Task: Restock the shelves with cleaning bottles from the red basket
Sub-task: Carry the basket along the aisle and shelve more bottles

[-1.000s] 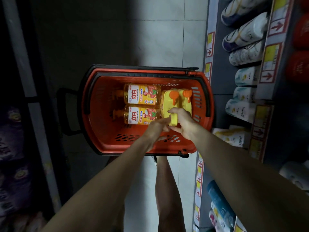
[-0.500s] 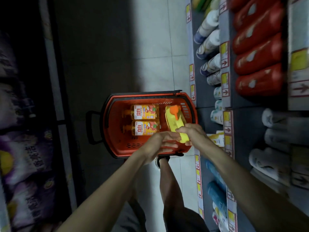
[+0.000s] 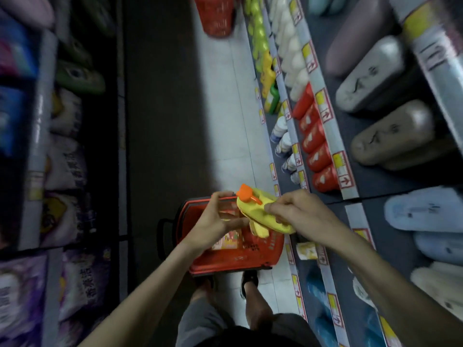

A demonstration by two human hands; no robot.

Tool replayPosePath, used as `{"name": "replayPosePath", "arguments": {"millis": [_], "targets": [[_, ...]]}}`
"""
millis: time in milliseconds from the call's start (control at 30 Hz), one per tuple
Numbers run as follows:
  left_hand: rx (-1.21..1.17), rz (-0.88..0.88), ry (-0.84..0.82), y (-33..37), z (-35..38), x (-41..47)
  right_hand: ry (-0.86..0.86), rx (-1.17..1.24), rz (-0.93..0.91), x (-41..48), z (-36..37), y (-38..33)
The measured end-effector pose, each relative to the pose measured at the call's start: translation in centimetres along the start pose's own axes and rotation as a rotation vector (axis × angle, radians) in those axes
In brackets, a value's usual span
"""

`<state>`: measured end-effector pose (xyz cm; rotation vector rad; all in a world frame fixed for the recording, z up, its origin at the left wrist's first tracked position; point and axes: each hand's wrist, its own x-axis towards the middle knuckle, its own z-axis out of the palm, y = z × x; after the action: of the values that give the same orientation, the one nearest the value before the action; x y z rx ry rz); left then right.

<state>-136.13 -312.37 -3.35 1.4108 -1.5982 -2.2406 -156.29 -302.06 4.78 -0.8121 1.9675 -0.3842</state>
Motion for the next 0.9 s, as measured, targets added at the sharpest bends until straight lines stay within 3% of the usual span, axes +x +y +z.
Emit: {"name": "replayPosePath", "arguments": {"millis": [200, 333, 600, 900], "targets": [[0.179, 0.253, -0.073, 9.3, -1.6, -5.3, 0.110, -0.211, -0.183, -6.6, -6.3, -7.7], [0.295, 0.439, -0.135, 14.3, -1.3, -8.4, 0.196, -0.206, -0.299, -11.0, -10.0, -12.9], [0.136, 0.742, -0.017, 21.5, -0.8, -13.1, 0.313, -0.142, -0.511, -16.9, -15.6, -21.3], [0.012, 0.825, 0.094, 27.9, -3.3, -15.1, 0.452, -0.004, -0.783, -16.1, -17.8, -24.4]]}}
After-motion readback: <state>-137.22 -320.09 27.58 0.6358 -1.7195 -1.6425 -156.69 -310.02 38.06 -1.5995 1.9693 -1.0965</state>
